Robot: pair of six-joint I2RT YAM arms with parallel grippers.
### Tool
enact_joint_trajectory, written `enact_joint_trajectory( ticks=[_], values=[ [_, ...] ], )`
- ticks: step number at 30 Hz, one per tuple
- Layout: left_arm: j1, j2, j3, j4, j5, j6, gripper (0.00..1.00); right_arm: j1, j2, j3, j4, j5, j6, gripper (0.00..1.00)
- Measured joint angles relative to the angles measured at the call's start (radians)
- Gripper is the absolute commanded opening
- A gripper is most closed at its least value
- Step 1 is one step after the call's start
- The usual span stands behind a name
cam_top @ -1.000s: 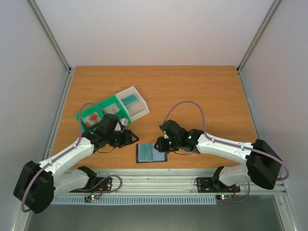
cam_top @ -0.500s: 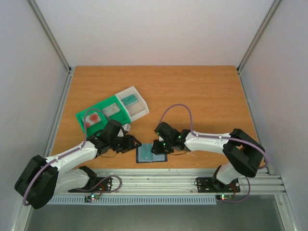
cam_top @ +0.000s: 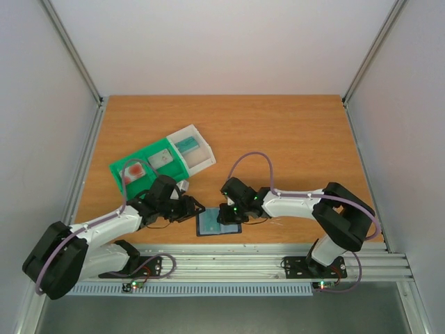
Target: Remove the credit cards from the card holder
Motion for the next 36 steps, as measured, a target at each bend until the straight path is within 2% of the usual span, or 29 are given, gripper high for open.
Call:
enact_joint_trajectory(
  ticks=[15, 36],
  values=[
    [-0.005, 0.026, -0.014, 0.061, 0.008, -0.023, 0.43, 0.000, 0.039, 0.008, 0.035, -0.016, 0.005, 0.04],
    [-0.008, -0.031, -0.064, 0.065, -0.014, -0.080, 0.52, 0.000, 0.039, 0.003, 0.040, -0.014, 0.014, 0.02]
  ],
)
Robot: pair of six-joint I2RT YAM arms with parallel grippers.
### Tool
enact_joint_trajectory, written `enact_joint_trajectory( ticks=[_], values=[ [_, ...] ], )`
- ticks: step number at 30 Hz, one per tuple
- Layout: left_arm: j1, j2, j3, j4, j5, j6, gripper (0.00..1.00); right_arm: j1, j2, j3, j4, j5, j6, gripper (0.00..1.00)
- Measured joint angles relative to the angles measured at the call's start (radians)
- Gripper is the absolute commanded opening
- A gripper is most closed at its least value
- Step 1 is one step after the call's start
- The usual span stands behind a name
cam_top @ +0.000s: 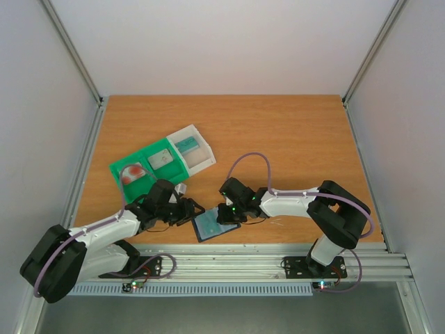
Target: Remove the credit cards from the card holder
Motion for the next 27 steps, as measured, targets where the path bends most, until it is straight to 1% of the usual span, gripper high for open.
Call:
enact_joint_trajectory(
  ticks=[8, 15, 27],
  values=[
    [-0.001, 0.016, -0.004, 0.021, -0.003, -0.018, 0.51, 0.000, 0.000, 0.000, -0.001, 0.000, 0.000, 0.02],
    [-0.002, 0.044, -0.005, 0.055, -0.002, -0.030, 0.48, 0.000, 0.000, 0.000, -0.001, 0.000, 0.000, 0.02],
    [-0.008, 0.076, -0.016, 0.172, 0.034, -0.082, 0.47, 0.000, 0.000, 0.000, 0.000, 0.000, 0.000, 0.01]
  ],
)
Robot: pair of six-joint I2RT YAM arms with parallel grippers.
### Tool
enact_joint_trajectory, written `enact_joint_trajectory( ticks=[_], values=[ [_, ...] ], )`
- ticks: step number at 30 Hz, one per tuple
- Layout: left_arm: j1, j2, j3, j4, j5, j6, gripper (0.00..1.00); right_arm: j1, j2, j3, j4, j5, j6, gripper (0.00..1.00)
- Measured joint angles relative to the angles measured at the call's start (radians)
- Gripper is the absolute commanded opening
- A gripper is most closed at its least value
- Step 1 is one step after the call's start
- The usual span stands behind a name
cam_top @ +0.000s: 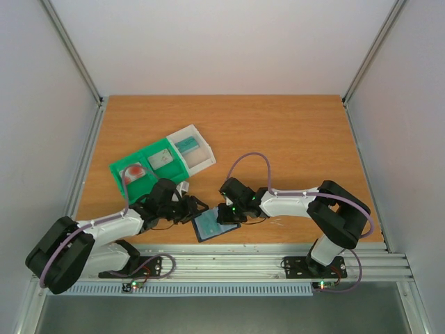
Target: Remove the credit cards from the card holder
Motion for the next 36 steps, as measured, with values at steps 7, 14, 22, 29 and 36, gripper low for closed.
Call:
enact_joint_trajectory(
  ticks=[7, 14, 22, 29, 36],
  values=[
    [-0.005, -0.002, -0.027, 0.057, 0.017, -0.040, 0.49, 0.000, 0.000, 0.000, 0.000, 0.000, 0.000, 0.01],
    [-0.006, -0.073, -0.034, -0.003, -0.017, -0.032, 0.51, 0.000, -0.001, 0.000, 0.000, 0.000, 0.000, 0.04],
    [-0.006, -0.106, -0.035, -0.064, -0.048, -0.009, 0.51, 0.000, -0.060, 0.011, -0.043, -0.021, -0.006, 0.11],
    [-0.006, -0.084, -0.037, -0.061, -0.048, -0.008, 0.56, 0.000, -0.037, 0.026, -0.042, -0.061, -0.008, 0.15],
    [-0.006, -0.081, -0.054, -0.059, -0.047, -0.014, 0.56, -0.002, 0.036, 0.039, -0.032, -0.077, -0.023, 0.06]
  ],
)
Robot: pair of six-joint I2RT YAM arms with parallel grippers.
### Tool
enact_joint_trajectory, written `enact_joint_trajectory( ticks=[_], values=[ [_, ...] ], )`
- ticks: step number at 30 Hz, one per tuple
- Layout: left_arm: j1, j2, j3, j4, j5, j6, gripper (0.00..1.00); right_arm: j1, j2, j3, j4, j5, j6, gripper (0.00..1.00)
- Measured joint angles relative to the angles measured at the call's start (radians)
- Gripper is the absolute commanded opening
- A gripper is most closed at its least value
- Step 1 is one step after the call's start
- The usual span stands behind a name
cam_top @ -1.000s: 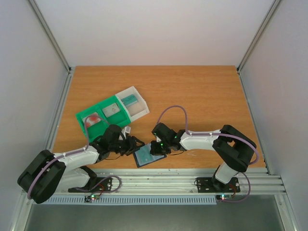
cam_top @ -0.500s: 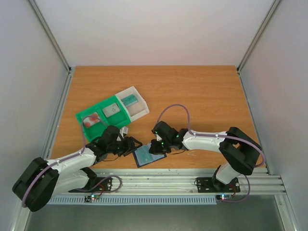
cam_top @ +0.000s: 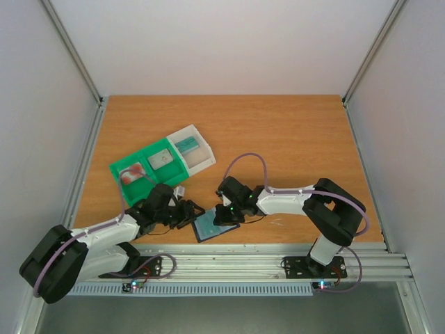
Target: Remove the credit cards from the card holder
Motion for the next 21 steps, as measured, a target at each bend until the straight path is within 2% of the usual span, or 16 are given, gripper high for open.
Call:
enact_joint_trajectory(
  ticks=[21],
  values=[
    [0.000, -0.006, -0.004, 0.014, 0.000, -0.015, 0.55, -0.001, 0.005, -0.008, 0.018, 0.002, 0.000, 0.03]
  ],
)
